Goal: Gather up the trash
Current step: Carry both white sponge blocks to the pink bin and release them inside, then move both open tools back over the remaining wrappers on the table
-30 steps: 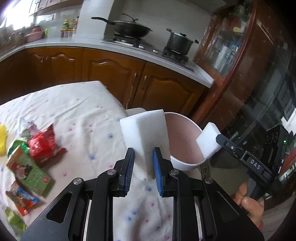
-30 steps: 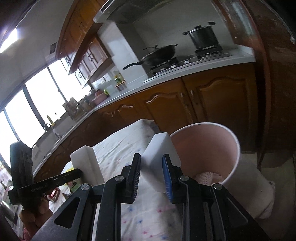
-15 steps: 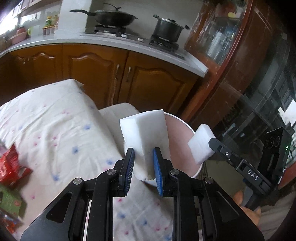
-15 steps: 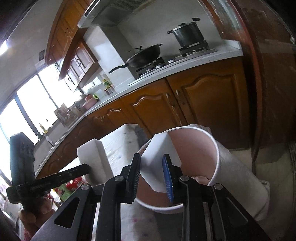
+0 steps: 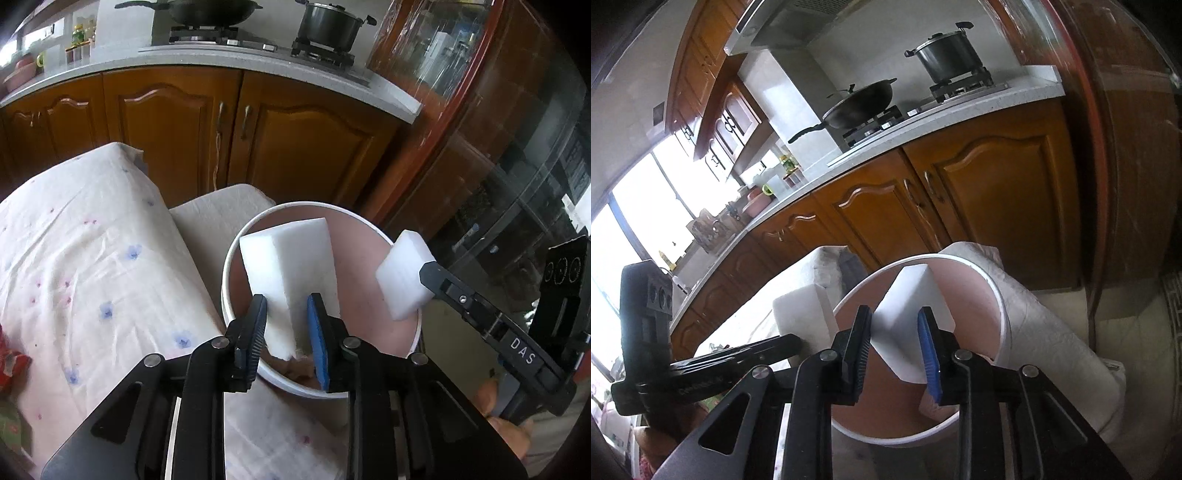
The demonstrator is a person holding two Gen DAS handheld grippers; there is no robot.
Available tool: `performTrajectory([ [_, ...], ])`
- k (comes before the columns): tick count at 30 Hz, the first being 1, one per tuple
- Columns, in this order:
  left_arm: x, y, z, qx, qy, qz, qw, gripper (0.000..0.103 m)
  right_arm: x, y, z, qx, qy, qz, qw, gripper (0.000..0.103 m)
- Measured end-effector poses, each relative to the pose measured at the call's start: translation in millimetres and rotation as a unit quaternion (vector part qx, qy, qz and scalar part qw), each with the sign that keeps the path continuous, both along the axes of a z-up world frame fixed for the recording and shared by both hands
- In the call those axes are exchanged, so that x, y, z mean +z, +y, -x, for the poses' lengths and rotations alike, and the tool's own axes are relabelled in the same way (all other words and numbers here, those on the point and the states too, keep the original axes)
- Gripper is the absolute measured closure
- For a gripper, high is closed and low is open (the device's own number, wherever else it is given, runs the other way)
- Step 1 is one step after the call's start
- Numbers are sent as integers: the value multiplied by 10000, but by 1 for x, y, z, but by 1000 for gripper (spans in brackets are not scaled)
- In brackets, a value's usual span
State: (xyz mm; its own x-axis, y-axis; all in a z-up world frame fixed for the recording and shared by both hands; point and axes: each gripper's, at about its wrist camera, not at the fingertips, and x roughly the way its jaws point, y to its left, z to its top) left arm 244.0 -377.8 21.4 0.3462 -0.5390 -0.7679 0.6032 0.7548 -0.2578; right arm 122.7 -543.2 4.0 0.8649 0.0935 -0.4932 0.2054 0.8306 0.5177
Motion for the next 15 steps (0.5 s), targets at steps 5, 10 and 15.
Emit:
performTrajectory([
  [5,-2,-6,1,-61,4,-58,10000,70,-3,-3,-5,-6,62,-7,10000,70],
  [10,-2,-2,3,4,-32,-73,10000,57,-3,-4,-6,-30,40,-33,10000,46],
  [15,0,15,5,166,9,-3,9999,47,-1,-5,-1,-88,-41,-129,9999,28],
])
